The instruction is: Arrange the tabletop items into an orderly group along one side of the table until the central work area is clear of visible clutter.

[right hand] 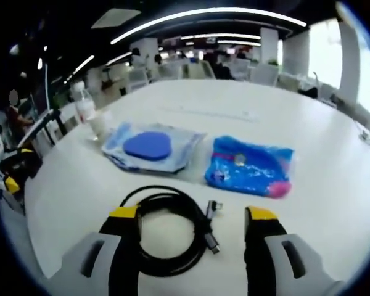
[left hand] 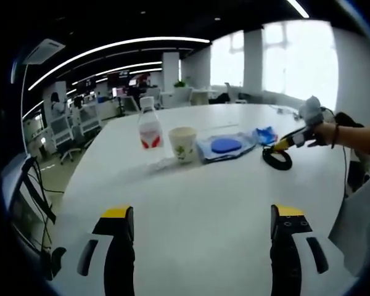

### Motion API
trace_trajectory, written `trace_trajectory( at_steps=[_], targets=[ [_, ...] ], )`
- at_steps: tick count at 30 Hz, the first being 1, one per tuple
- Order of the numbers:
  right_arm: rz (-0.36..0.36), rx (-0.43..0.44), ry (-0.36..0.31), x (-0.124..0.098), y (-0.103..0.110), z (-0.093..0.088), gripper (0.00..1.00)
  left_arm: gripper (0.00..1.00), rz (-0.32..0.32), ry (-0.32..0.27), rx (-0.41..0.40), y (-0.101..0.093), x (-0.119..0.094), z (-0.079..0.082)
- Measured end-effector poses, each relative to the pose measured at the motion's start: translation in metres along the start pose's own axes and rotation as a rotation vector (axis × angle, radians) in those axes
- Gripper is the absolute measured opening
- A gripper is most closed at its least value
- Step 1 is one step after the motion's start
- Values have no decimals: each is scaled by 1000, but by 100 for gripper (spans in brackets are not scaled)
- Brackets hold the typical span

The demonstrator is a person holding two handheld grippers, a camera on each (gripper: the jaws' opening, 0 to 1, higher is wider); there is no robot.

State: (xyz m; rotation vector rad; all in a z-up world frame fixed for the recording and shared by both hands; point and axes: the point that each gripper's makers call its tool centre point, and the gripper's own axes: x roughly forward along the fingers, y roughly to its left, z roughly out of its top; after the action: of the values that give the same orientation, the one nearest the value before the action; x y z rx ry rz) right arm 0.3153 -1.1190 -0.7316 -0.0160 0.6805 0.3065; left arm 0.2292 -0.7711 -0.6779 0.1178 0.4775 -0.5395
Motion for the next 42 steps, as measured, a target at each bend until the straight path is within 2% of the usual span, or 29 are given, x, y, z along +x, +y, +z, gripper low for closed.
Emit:
trace_trajectory(
  at_steps=[6, 10, 19, 25, 33, 42],
  targets=[
    [7, 8, -34, -12, 6, 7, 77, 91, 12, -11, -3, 3, 0, 2],
    [12, -4, -66, -21, 12, 14, 81, 91, 22, -43, -21, 5, -2, 7],
    [45, -8, -134, -39, 27, 30, 92, 93, 21, -33, -12, 4, -2, 5],
    [76, -2, -152, -49, 37, 36, 100, 93, 21, -24, 0, 4, -2, 4],
    [93, -20, -177, -71, 48, 38, 100, 93, 22, -30, 9, 4, -3, 8],
    [105, -22, -192, -93, 57, 31, 100, 93, 21, -35, 16, 2, -6, 10]
  ],
)
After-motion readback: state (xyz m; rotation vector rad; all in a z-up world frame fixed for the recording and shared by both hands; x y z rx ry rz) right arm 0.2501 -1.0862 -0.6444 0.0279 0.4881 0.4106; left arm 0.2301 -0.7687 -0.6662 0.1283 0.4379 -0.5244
